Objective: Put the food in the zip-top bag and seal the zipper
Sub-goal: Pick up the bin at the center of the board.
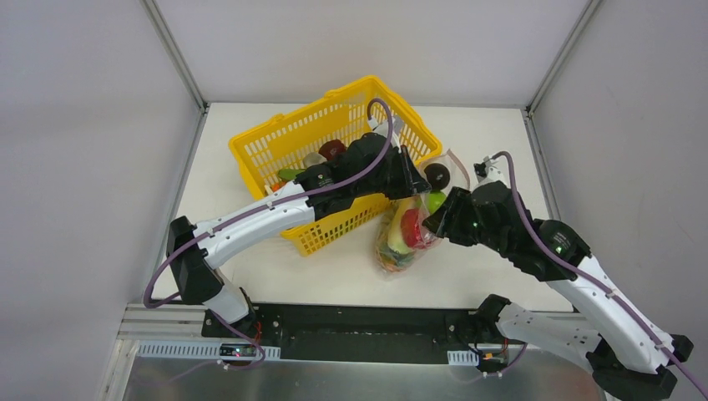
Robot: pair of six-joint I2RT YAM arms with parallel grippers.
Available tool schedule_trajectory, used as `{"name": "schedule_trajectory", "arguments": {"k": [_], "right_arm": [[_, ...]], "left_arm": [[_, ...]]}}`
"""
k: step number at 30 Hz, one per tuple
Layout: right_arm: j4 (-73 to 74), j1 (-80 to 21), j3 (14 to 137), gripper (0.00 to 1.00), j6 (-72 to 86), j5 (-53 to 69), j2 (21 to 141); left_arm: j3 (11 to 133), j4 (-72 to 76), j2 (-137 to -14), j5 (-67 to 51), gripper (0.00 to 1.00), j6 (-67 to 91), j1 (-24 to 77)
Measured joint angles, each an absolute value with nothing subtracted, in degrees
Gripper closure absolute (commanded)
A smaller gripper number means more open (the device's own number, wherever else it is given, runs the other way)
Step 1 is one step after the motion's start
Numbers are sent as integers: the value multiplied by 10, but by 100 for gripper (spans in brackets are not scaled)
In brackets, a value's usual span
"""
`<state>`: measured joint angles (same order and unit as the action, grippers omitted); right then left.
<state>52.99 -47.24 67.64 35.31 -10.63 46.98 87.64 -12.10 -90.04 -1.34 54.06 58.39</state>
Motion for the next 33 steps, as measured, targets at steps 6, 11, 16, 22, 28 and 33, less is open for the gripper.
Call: {"name": "schedule_trajectory", "arguments": {"k": [6,11,16,22,28,33], "right_arm": [[505,-494,658,82,336,-157,452],[479,-494,646,89,307,-151,427],[476,-494,642,100,276,-141,424],[473,-494,639,100,232,-136,420],[476,-494,664,100,140,-60,414],[502,-494,727,100,40,40,419]], "left_arm": [[877,-125,-901,-13,100,541,580],[879,-124,-906,-15,92,541,580],[879,-118,-908,-28,59,536,576],[879,-108,-906,-37,3,500,569],[907,-171,-878,-39,1,350,565],[926,-230,-809,-29,1,242,548]]}}
